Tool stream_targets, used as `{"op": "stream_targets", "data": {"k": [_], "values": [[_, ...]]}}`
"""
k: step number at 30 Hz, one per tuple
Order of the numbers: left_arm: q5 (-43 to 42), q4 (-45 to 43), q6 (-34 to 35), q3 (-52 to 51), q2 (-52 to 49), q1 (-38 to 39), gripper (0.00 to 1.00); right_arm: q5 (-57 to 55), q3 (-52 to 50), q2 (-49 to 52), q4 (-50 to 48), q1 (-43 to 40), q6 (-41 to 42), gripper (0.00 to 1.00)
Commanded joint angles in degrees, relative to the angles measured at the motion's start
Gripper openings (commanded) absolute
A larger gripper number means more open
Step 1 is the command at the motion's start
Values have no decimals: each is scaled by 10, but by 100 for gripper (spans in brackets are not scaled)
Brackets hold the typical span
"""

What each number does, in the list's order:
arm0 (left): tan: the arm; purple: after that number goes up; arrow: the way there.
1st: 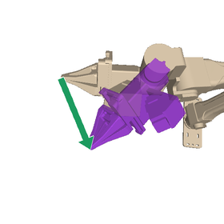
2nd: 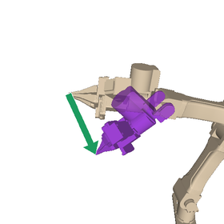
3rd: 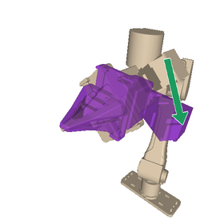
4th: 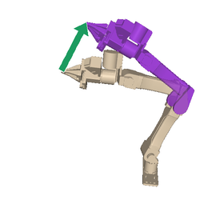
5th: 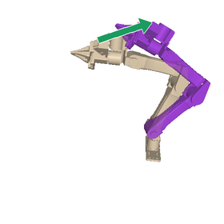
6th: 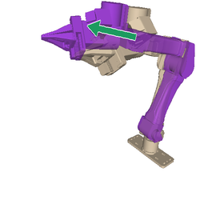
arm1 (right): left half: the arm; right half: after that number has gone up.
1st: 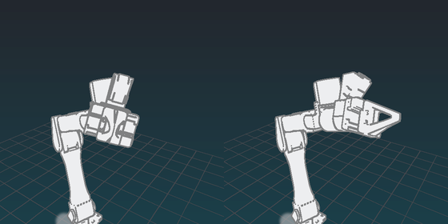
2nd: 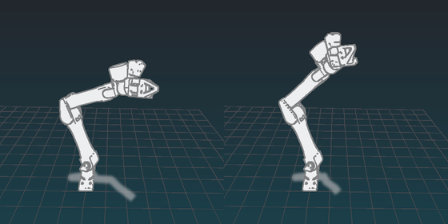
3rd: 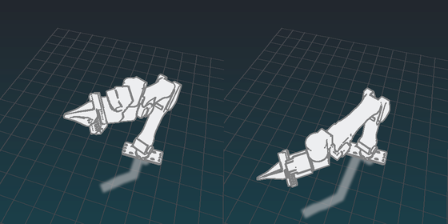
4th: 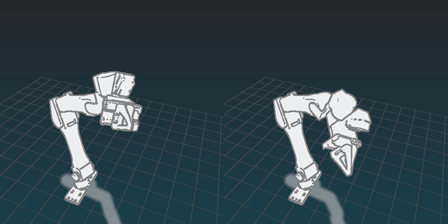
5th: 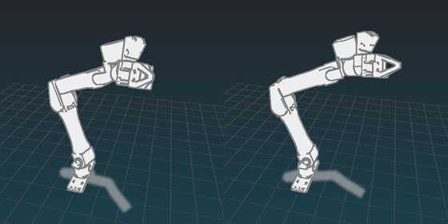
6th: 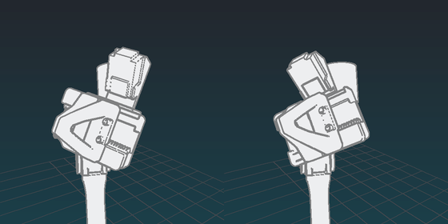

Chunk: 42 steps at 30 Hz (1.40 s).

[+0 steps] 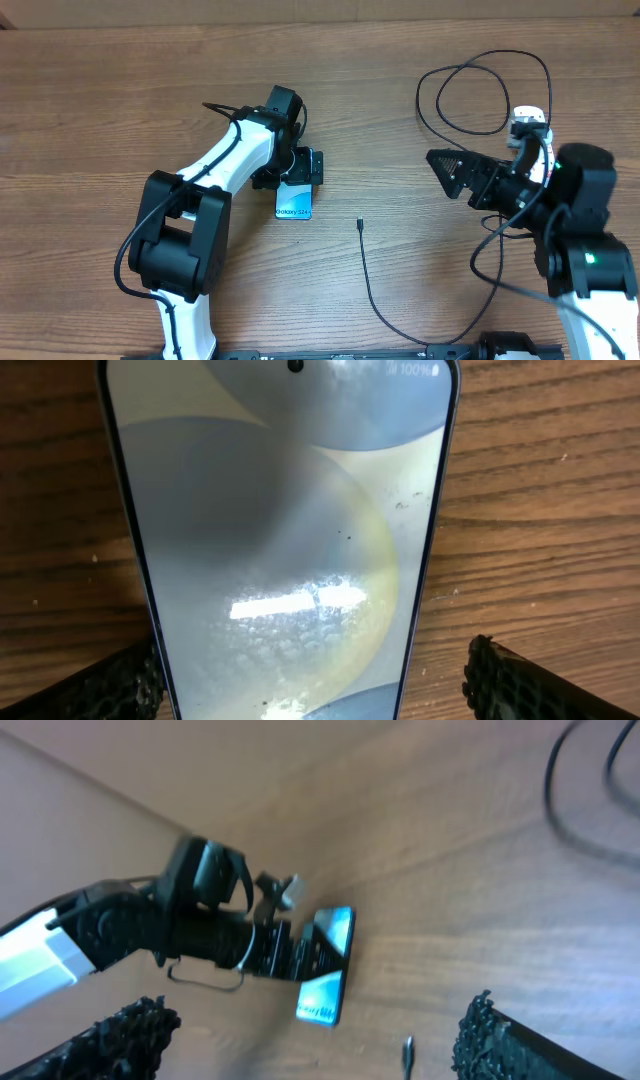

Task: Plug charger to phone and switch on socket
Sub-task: 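Move the right gripper toward the phone's lower end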

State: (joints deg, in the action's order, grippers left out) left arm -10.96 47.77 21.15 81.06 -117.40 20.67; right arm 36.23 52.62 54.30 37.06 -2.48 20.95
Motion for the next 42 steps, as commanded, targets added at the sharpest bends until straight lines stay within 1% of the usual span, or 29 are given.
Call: {"op": "stream_targets", "data": {"k": [1, 2, 5, 9, 17, 21, 27, 33, 36, 39, 42], "values": [[27, 3, 17, -2, -14, 9, 100, 42, 10, 32, 15, 2, -4, 98], [42, 2, 19, -2, -14, 11, 99, 42, 10, 42, 24, 2, -4, 100], [100, 1, 33, -2, -14, 19, 100, 42, 10, 75, 50, 3, -4, 100], [136, -3, 33, -2, -14, 34, 99, 46, 10, 113, 60, 19, -29, 100], [132, -13, 42, -3, -14, 51, 100, 42, 10, 174, 35, 96, -30, 100], [128, -14, 47, -3, -16, 52, 100, 20, 10, 202, 31, 131, -30, 100], [114, -15, 46, -3, -52, 52, 100, 9, 10, 241, 2, 186, -27, 100], [109, -4, 46, 6, -49, 42, 90, -28, 10, 290, -42, 244, 29, 100], [105, 0, 45, 6, -49, 40, 87, -27, 10, 320, -72, 273, 54, 100], [98, 1, 34, 6, -49, 36, 82, -28, 10, 344, -99, 296, 68, 100], [91, 5, 31, 6, -49, 32, 82, -30, 10, 364, -121, 310, 78, 100]]}}
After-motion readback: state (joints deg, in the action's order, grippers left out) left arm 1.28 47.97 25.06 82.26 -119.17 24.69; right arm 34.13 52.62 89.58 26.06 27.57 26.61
